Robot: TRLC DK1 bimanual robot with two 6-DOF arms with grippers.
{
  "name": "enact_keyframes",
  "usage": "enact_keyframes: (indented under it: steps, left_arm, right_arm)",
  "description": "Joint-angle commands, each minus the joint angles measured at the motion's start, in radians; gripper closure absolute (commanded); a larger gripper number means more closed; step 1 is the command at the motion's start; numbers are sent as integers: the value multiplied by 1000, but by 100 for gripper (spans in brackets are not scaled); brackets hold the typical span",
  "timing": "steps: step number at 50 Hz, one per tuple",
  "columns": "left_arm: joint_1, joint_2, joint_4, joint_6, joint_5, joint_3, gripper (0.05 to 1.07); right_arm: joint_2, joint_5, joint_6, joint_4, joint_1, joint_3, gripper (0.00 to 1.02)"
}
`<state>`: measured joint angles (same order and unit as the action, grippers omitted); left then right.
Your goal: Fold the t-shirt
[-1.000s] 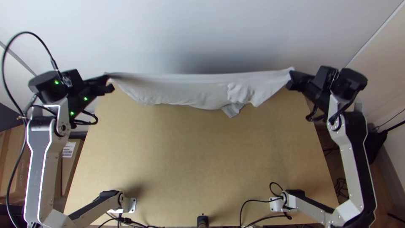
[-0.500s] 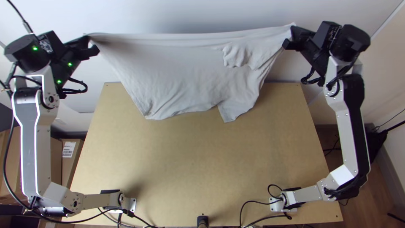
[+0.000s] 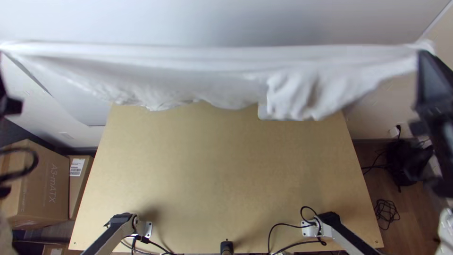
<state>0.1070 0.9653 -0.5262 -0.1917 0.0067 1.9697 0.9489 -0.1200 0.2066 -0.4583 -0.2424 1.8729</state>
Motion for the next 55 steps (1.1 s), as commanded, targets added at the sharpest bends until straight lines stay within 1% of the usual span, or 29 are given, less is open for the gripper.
enact_keyframes:
  steps: [1,6,9,17,22,28,30,32,35,37,43,46,49,55]
  left_arm:
    - [14,-123,31,-23,-14,-66,105]
    - [14,-224,86,-23,6,-160,105]
    - [14,-250,78,-23,7,-170,105]
    - [14,-278,66,-23,13,-206,105]
    - [10,-307,80,-22,15,-353,105]
    - [-18,-393,144,-26,19,-661,105]
    - [-30,-422,160,-46,21,-772,105]
    - [-50,-442,158,-60,38,-861,105]
    - [-64,-464,180,-84,41,-1009,105]
    - [-69,-467,187,-92,55,-1100,105]
    - [-72,-458,292,-86,87,-1359,105]
    - [-72,-421,354,-77,99,-1447,105]
    - [-70,-362,410,-75,104,-1483,105]
    - [-72,-181,529,-72,105,-1500,105]
  right_arm:
    - [-82,25,30,-28,-5,-20,100]
    - [-127,25,31,-75,-5,-20,100]
    - [-144,22,43,-95,-5,-20,100]
    - [-148,16,59,-103,-5,-24,100]
    - [-133,16,65,-89,-3,-95,100]
    - [-136,16,88,-28,-5,-287,100]
    - [-142,16,105,-11,-9,-359,100]
    - [-154,16,132,13,-15,-448,100]
    - [-180,17,152,50,-34,-607,100]
    - [-200,19,183,89,-41,-713,100]
    - [-240,22,211,196,-60,-1028,100]
    - [-234,23,212,271,-58,-1152,100]
    - [-197,28,212,348,-52,-1233,100]
    - [-67,29,220,448,-32,-1291,100]
